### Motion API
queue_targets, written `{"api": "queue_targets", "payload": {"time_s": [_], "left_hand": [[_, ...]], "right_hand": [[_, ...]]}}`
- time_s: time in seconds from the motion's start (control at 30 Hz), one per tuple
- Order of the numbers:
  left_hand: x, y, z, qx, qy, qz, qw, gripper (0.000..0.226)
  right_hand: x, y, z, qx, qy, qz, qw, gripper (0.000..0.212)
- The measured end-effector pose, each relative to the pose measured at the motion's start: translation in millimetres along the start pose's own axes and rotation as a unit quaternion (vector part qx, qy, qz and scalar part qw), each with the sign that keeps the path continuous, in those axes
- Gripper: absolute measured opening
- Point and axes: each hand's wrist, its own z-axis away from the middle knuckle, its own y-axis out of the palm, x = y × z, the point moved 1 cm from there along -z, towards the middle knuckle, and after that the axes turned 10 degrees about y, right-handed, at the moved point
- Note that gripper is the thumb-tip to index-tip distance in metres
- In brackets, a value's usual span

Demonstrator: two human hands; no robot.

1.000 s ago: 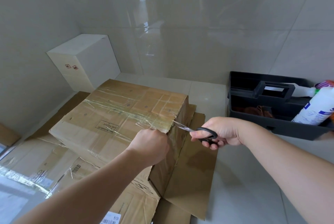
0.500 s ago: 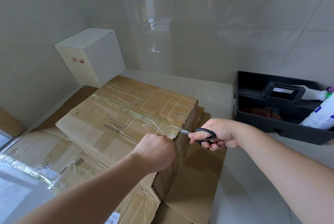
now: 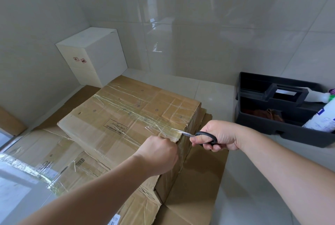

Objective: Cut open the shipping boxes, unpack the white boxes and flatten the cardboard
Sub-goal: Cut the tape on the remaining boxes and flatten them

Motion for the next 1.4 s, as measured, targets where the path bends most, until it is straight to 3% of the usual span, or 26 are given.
{"api": "queue_targets", "payload": {"time_s": [0.3,0.73,1.03,1.4], "left_hand": [[-7.6,-3.2,3.7,0.022,0.016,0.003,1.000,0.033],[-13.1,-9.1,0.1,0.052,0.029,0.005,0.998,0.029],[-21.5,-10.4,-1.2,0.063,0.047,0.013,0.997,0.025],[-30.7,-5.7,-3.1,0.038,0.059,0.038,0.997,0.024]], "right_hand": [[7.4,-2.3,6.5,0.045,0.042,0.030,0.998,0.069],[12.5,-5.4,12.8,-0.004,0.002,0.065,0.998,0.053],[15.8,-9.5,23.8,0.044,0.058,0.111,0.991,0.059],[13.9,-11.0,26.0,0.038,0.077,0.034,0.996,0.067]]}}
